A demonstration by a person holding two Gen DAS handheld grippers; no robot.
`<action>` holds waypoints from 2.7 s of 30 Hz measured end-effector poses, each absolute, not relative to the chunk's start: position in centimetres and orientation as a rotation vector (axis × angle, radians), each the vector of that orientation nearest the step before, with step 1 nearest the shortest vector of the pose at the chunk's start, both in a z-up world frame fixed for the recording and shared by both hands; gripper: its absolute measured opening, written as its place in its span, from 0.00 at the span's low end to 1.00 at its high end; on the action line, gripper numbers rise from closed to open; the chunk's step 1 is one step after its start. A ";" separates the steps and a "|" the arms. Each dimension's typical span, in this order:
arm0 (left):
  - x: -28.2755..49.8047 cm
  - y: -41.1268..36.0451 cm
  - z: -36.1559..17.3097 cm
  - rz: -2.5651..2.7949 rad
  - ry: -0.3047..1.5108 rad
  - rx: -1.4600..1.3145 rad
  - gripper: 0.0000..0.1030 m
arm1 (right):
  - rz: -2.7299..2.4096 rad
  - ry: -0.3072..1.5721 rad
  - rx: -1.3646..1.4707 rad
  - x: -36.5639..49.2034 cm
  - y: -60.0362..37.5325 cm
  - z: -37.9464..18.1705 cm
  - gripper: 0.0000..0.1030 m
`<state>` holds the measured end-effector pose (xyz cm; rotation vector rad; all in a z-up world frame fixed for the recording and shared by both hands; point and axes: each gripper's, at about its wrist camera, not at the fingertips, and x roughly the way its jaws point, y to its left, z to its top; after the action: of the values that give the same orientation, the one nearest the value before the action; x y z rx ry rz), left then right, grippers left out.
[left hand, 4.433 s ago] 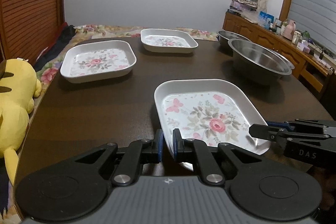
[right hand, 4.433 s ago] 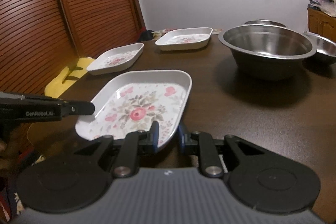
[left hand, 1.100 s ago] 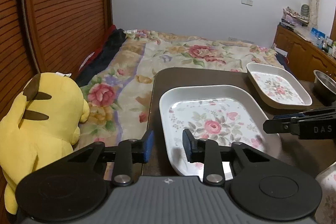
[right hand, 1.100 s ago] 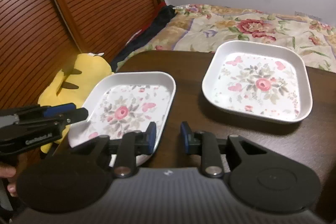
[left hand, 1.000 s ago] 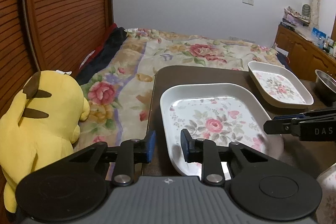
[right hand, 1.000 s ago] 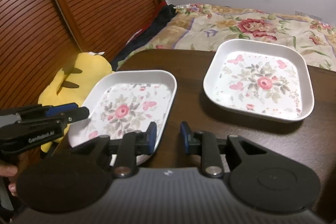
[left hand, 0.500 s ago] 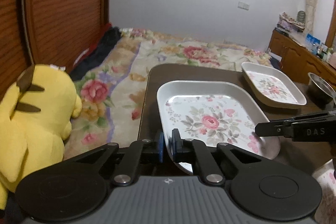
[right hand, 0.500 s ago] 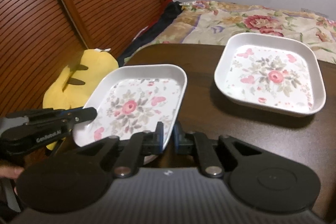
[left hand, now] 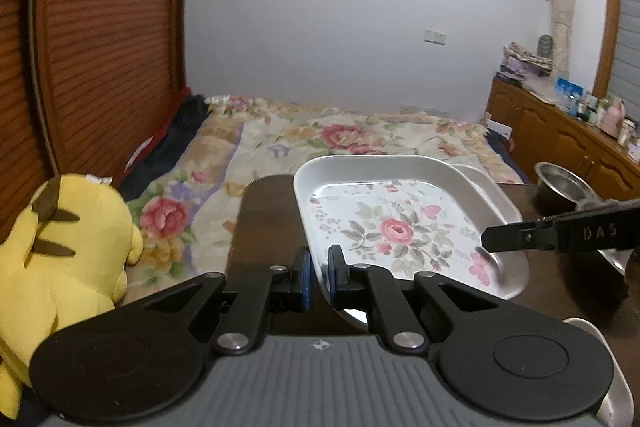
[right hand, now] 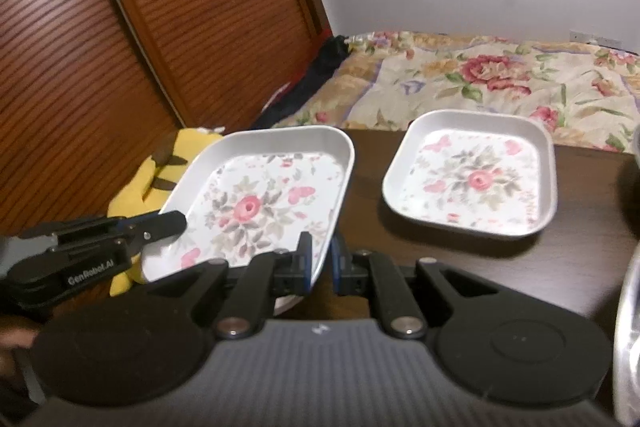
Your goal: Organize plates and bowls
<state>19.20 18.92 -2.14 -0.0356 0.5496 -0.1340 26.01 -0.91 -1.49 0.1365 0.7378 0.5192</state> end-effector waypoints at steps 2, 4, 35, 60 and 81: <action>18.6 18.2 -1.7 -0.152 0.538 -0.032 0.10 | 0.514 0.724 0.134 25.3 -1.8 -0.9 0.11; 18.2 17.6 -1.5 -0.165 0.537 -0.034 0.10 | 0.505 0.707 0.125 24.6 -2.6 -0.4 0.11; 9.8 12.2 -2.2 -0.278 0.498 -0.015 0.11 | 0.500 0.643 0.095 15.9 -9.4 -1.8 0.11; 6.6 10.5 -4.8 -0.293 0.551 0.012 0.11 | 0.487 0.670 0.118 11.6 -10.9 -4.8 0.11; 7.3 9.7 -6.6 -0.277 0.594 0.041 0.11 | 0.435 0.650 0.080 10.5 -10.3 -5.5 0.13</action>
<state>7.26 9.73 -6.61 0.0406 0.5938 -0.2766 10.46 -10.32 -5.46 0.0801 0.6498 0.4349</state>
